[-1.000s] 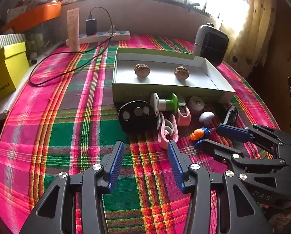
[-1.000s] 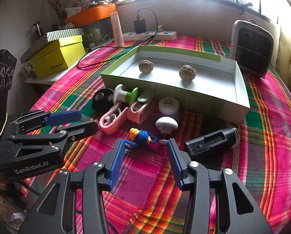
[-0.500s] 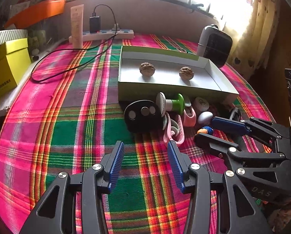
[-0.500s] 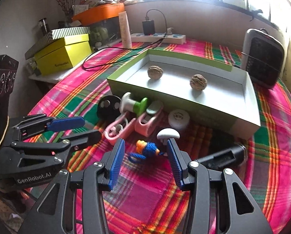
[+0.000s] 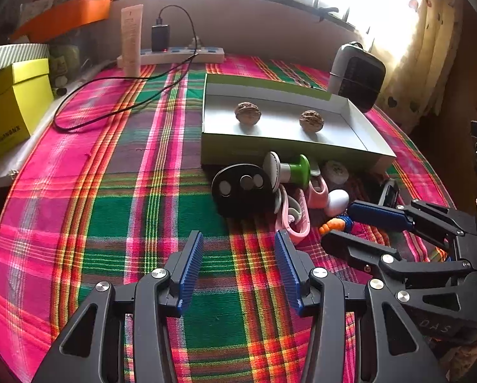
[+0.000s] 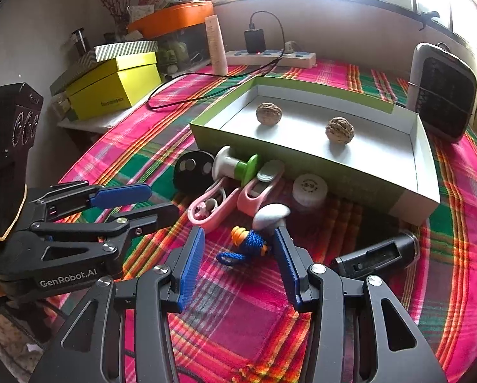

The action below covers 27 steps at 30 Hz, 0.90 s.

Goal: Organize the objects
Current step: 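Grasp the blue-and-orange toy figure with the right tool while the left tool approaches the pink clip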

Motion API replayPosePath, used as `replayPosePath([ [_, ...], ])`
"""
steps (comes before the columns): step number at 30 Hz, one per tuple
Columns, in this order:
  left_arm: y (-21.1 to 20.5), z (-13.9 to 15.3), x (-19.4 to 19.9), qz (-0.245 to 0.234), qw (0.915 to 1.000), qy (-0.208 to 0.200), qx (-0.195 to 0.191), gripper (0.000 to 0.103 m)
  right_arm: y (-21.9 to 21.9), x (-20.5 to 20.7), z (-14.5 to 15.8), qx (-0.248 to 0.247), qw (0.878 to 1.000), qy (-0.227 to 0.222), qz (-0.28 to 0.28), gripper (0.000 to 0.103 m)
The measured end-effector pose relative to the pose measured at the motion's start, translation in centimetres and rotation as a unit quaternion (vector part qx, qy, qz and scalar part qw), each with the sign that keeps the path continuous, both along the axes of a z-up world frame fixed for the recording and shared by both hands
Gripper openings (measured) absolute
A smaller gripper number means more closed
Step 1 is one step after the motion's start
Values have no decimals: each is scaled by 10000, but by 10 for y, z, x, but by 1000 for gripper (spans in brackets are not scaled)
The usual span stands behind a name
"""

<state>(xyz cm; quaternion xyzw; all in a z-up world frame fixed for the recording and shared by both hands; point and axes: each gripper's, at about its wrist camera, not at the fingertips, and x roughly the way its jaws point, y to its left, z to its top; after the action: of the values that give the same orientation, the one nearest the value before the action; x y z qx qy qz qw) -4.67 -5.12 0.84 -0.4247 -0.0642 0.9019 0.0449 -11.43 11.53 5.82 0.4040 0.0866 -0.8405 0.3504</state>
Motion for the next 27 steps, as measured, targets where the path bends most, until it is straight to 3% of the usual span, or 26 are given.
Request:
replayPosePath([
  [14,-1,0,0,-6,10000,4,16,45,-4,-2,-9,254,9997,8,-13,46],
  [27,6,6,-4,-131,9999,-7,86,45,2,-1,-9,303,9994,0,-142,17],
])
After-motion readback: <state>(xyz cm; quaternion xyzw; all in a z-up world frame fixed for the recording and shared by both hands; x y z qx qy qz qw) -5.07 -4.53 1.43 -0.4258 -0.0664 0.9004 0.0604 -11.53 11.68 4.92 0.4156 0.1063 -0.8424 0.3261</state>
